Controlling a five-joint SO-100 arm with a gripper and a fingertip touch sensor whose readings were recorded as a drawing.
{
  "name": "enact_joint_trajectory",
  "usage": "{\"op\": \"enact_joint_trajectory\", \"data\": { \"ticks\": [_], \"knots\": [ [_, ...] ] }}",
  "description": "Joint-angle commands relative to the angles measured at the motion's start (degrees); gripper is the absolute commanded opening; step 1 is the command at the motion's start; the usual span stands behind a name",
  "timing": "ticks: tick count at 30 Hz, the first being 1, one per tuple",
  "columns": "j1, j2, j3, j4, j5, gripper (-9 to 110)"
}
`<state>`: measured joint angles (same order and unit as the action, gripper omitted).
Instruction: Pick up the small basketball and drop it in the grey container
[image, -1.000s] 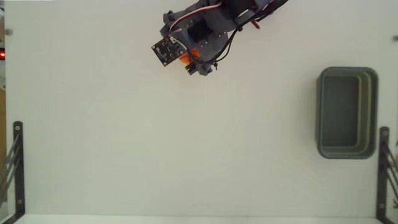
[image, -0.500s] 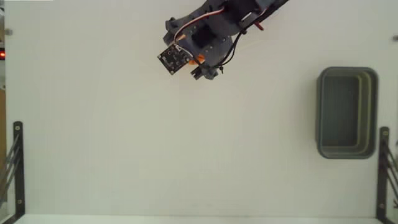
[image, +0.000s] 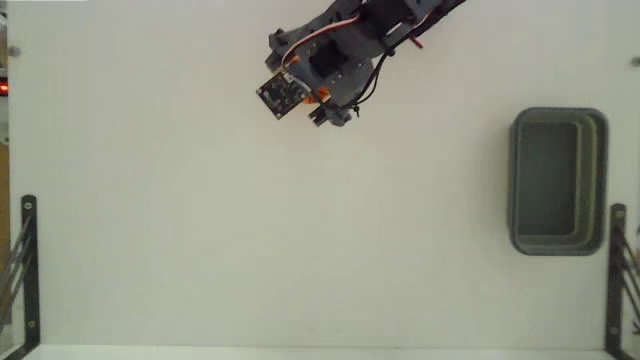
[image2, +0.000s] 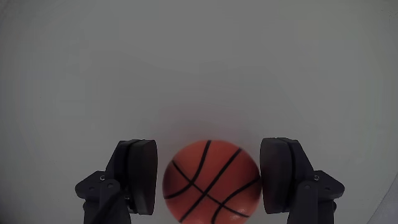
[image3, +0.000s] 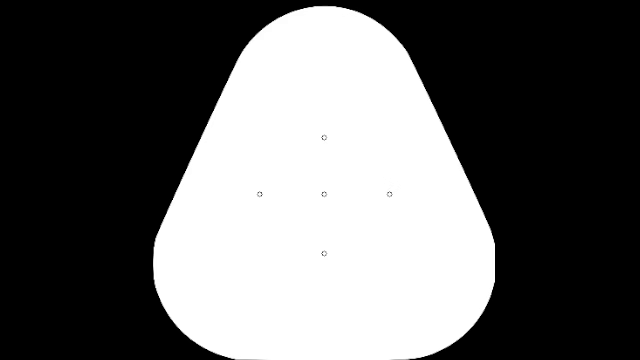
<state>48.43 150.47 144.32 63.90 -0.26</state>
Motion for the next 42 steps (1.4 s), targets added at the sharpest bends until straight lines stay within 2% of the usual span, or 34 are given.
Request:
{"op": "enact_joint_trajectory", "data": {
  "ticks": [1, 23, 42],
  "knots": [
    [0.2, 2.6, 1.1, -1.8, 0.3, 110],
    [0.2, 3.8, 9.8, -9.4, 0.3, 110],
    [0.2, 3.8, 9.9, -9.5, 0.3, 110]
  ]
}}
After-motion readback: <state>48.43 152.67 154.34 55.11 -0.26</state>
